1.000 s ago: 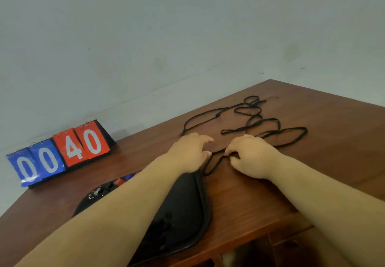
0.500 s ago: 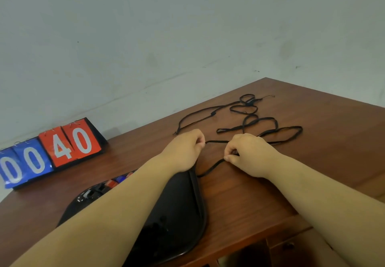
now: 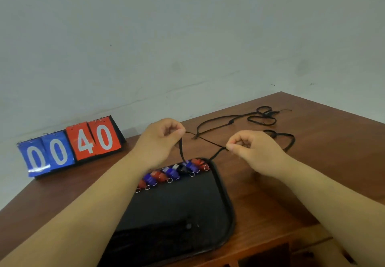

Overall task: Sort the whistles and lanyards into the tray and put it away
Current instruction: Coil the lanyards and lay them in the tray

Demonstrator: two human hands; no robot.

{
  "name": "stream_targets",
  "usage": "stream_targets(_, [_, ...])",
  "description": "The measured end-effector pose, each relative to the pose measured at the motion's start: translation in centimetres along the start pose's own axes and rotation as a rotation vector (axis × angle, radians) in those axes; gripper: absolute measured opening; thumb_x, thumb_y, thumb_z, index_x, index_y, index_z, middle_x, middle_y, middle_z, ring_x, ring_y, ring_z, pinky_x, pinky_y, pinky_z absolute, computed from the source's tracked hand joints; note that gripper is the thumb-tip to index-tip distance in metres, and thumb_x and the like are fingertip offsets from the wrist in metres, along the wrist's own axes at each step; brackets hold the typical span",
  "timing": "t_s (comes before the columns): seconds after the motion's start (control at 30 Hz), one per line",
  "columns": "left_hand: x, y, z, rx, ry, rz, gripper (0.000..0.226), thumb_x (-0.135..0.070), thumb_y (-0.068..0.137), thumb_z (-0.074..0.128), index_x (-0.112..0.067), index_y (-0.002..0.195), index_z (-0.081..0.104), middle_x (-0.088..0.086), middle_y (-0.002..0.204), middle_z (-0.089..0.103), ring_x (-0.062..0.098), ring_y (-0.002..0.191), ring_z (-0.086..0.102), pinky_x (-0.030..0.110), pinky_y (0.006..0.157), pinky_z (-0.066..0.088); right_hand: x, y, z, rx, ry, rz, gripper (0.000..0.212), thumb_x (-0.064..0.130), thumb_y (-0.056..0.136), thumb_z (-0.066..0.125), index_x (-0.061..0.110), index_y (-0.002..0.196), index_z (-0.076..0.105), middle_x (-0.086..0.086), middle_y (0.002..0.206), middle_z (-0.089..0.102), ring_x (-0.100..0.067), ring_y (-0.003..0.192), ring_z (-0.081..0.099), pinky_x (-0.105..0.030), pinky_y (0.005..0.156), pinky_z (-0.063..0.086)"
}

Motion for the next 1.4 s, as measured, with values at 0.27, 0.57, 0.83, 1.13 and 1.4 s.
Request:
stream_targets(0.27, [7.8, -2.7, -7.2, -0.258, -0.267, -0.223, 0.012, -0.032, 0.099, 0.064, -0.029, 0.099, 0.075, -0.003, 0.075, 0.075, 0.016, 0.076, 0.067, 0.038, 0.079, 0.056, 4.2, 4.0, 2.8, -0.05, 0.256, 0.125, 0.008, 0.034, 0.094, 0.069, 0.03, 0.089, 0.075, 0.014, 0.082, 0.076, -0.002, 0.083, 0.067, -0.018, 0.07, 0.044])
stream_targets(0.57, [14.9, -2.8, -11.4, -0.432, -0.654, -0.344, 0.009, -0.017, 0.1, 0.065, -0.017, 0.098, 0.074, -0.002, 0.075, 0.07, 0.011, 0.067, 0.058, 0.03, 0.069, 0.049, 7.7, 10.2, 6.5, -0.08, 0.281, 0.087, 0.006, 0.031, 0.09, 0.075, 0.026, 0.089, 0.076, 0.011, 0.081, 0.078, -0.001, 0.078, 0.069, -0.015, 0.067, 0.046])
stream_targets(0.83, [21.2, -2.3, -13.1, -0.456, -0.753, -0.392, 0.013, -0.018, 0.099, 0.064, -0.013, 0.09, 0.072, 0.0, 0.076, 0.067, 0.011, 0.07, 0.058, 0.03, 0.072, 0.05, 4.8, 10.6, 9.1, -0.045, 0.302, 0.152, 0.003, 0.026, 0.089, 0.076, 0.025, 0.086, 0.078, 0.009, 0.078, 0.078, 0.001, 0.07, 0.066, -0.017, 0.068, 0.049])
stream_targets(1.13, [24.4, -2.2, -13.5, -0.531, -0.79, -0.457, 0.01, -0.017, 0.1, 0.063, -0.014, 0.095, 0.07, 0.002, 0.081, 0.066, 0.012, 0.072, 0.059, 0.028, 0.073, 0.05, 3.0, 10.7, 10.1, -0.042, 0.275, 0.183, 0.002, 0.018, 0.09, 0.076, 0.018, 0.091, 0.077, 0.005, 0.081, 0.077, 0.007, 0.062, 0.063, -0.007, 0.063, 0.046])
stream_targets(1.4, [26.6, -2.8, -13.7, -0.591, -0.832, -0.55, 0.01, -0.016, 0.097, 0.069, -0.015, 0.107, 0.071, 0.003, 0.091, 0.069, 0.012, 0.083, 0.064, 0.03, 0.078, 0.053, 1.6, 10.3, 10.0, -0.048, 0.424, 0.295, 0.004, 0.016, 0.092, 0.073, 0.014, 0.096, 0.075, -0.005, 0.085, 0.071, -0.013, 0.07, 0.059, -0.026, 0.07, 0.052])
Point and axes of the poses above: each hand's wrist, its own y-axis towards the middle knuckle, its own z-axis out of the palm, x = y × z, the point moved 2 cm from there along y, towards the middle knuckle
